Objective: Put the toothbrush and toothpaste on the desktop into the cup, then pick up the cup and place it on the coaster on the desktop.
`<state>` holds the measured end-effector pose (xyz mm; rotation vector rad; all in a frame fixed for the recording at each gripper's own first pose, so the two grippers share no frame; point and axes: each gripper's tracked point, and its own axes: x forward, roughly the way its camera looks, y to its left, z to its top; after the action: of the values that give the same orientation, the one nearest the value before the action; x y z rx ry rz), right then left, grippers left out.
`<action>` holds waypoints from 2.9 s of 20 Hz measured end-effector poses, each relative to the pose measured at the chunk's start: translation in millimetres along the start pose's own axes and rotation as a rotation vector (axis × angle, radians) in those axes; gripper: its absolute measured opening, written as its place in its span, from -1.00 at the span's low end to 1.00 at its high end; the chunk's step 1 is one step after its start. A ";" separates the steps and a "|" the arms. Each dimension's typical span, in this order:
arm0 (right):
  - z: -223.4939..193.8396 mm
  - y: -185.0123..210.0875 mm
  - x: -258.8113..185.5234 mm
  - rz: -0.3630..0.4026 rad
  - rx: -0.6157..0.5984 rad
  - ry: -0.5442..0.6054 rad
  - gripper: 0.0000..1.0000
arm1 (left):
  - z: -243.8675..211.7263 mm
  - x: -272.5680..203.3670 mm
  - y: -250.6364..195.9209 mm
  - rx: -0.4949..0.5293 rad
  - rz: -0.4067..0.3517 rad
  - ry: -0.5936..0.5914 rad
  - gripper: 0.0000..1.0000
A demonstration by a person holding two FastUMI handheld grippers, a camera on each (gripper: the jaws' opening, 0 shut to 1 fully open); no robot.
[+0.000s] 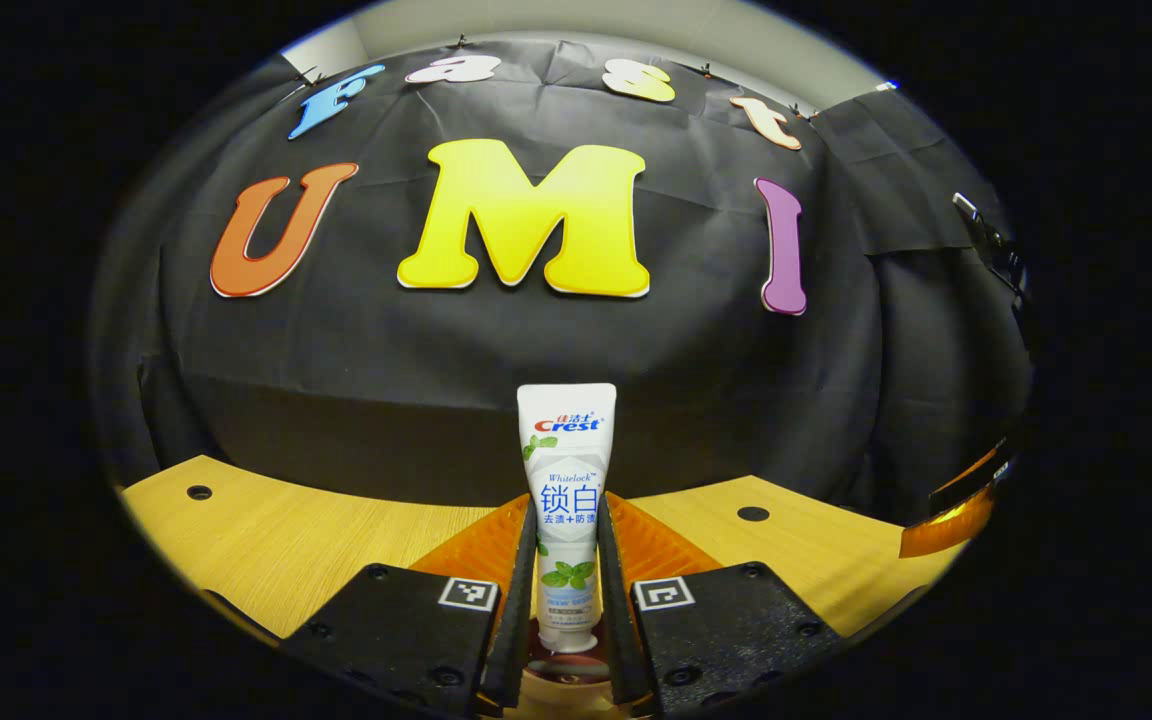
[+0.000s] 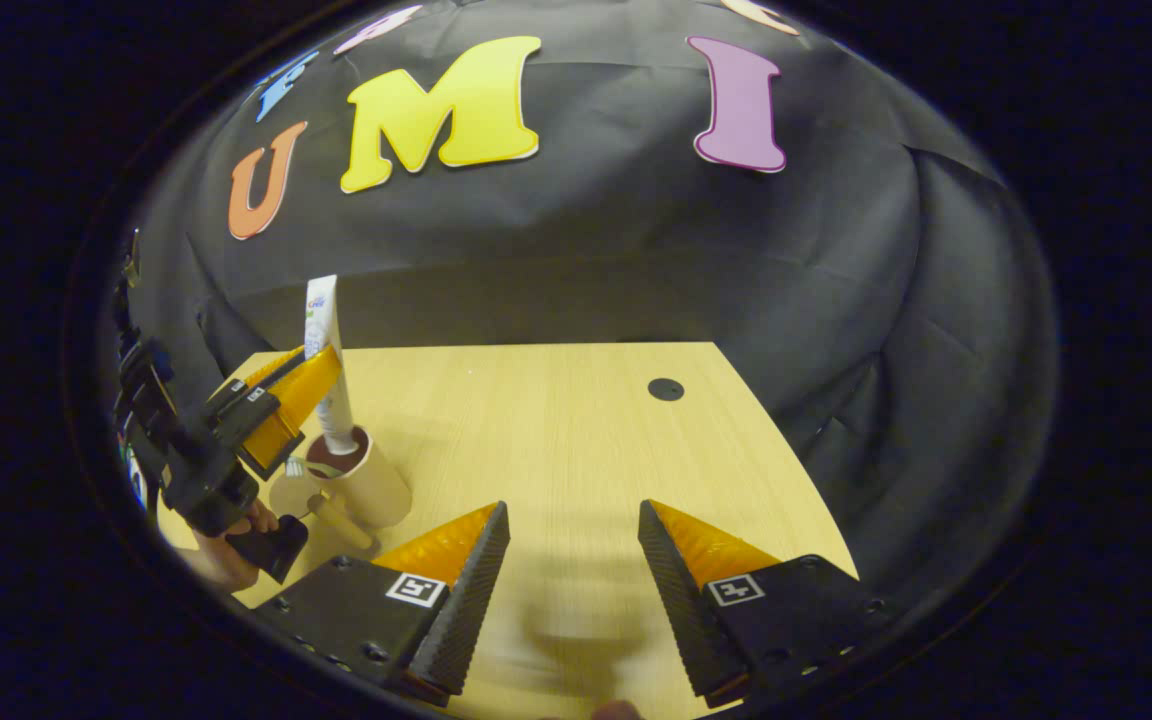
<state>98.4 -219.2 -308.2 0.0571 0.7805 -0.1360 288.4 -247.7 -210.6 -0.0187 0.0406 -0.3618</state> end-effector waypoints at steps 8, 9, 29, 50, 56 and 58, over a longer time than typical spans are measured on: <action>-7.4 16.0 -2.1 0.015 -0.004 -0.003 0.59 | -3.5 -25.3 1.0 0.028 0.005 0.016 -0.16; -8.3 20.8 -3.4 0.022 -0.008 -0.006 0.60 | -8.7 -29.3 2.3 0.022 0.004 0.029 -0.16; -14.3 87.6 -28.8 0.120 -0.082 0.020 0.89 | -23.8 -83.2 44.5 -0.108 0.142 0.171 0.88; -50.6 203.1 35.5 0.124 -0.079 0.510 0.88 | 66.7 -228.2 167.9 -0.082 0.379 0.161 0.89; -60.6 203.0 63.8 0.080 -0.074 0.552 0.86 | 54.9 -248.9 184.9 -0.100 0.434 0.200 0.88; -63.1 204.1 70.2 0.074 -0.065 0.560 0.69 | 53.5 -256.0 188.2 -0.107 0.452 0.208 0.89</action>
<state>132.9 -17.9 -402.2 0.0628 1.3395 -0.0213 118.0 19.5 -152.6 -0.0758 0.2655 0.0921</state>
